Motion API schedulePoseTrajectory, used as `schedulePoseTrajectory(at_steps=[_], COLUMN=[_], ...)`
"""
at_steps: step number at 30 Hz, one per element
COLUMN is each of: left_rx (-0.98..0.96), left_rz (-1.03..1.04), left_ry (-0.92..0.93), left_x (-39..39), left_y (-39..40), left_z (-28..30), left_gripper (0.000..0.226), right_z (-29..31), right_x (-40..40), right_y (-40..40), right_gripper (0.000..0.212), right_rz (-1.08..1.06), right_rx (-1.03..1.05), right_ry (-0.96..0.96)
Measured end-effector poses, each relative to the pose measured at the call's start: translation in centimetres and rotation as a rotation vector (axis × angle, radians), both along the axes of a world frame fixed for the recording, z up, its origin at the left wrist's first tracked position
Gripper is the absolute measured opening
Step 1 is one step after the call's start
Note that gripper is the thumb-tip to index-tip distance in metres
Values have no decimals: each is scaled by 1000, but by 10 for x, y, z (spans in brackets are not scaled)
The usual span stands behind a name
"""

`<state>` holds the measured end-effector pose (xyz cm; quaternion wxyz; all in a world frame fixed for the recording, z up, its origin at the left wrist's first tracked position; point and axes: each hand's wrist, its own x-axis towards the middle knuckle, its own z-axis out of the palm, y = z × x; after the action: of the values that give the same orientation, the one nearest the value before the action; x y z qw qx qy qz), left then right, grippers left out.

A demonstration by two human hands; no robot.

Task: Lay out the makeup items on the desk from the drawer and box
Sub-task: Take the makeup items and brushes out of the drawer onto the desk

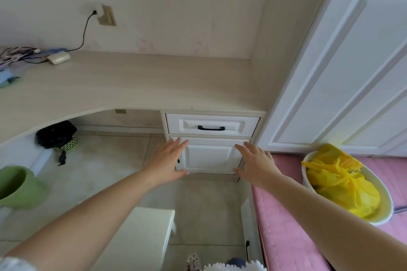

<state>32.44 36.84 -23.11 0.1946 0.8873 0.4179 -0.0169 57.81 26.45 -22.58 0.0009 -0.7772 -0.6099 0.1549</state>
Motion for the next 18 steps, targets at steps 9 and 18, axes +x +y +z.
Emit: schedulePoseTrajectory(at_steps=[9,18], left_rx=[-126,-201], left_rz=[19,-48], left_ry=[-47,185], left_x=[59,105], left_y=[95,197], left_z=[-37,-80], left_gripper=[87,91], right_z=[-30,-94], right_x=[43,82], right_y=[108,208], right_gripper=[78,69], right_rz=[153,357], right_rx=[-100,-283], right_ry=[-44,-59])
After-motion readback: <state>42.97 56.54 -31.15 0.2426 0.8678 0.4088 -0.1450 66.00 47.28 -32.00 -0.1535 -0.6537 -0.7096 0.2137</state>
